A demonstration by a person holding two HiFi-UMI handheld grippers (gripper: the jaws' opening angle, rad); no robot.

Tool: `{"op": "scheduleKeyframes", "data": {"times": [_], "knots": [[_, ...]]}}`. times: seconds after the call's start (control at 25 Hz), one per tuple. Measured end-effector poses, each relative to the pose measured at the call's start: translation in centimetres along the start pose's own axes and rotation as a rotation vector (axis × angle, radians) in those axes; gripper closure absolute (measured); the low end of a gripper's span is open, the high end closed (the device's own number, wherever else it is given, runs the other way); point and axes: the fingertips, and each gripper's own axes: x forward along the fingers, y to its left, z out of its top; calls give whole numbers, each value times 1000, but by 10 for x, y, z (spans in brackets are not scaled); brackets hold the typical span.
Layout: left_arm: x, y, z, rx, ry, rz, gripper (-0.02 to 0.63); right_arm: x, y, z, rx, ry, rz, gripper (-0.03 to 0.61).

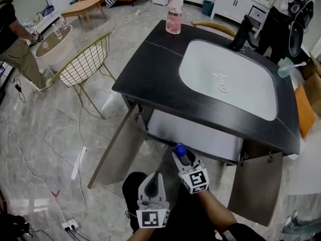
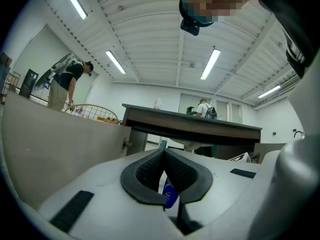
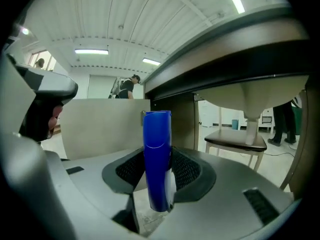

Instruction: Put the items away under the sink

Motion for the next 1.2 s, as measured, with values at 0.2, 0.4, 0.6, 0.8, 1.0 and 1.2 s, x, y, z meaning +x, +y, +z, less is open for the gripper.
{"op": "scheduleKeyframes", "data": {"times": [0.2,0.4,0.6,0.8,1.0,1.2], "knots": [[7,5,-27,6,-16,-13,601,25,-9,-31,4,5,-13,426],[16,13,-42,22,-37,-24,601,58,-19,-57,1,-14,-10,426],[29,21,-41,15,-40,-26,601,93,-39,-79,-17,7,-21,426],[35,31,-42,25,-32,-37,601,118,-48,-98,-27,11,-36,426],[35,33,-52,35,-23,-47,601,135,-64,-126,-36,22,-54,426],[33,35,-58,-3,-16,-31,601,148,-69,-145,-28,56,-40,426]]}}
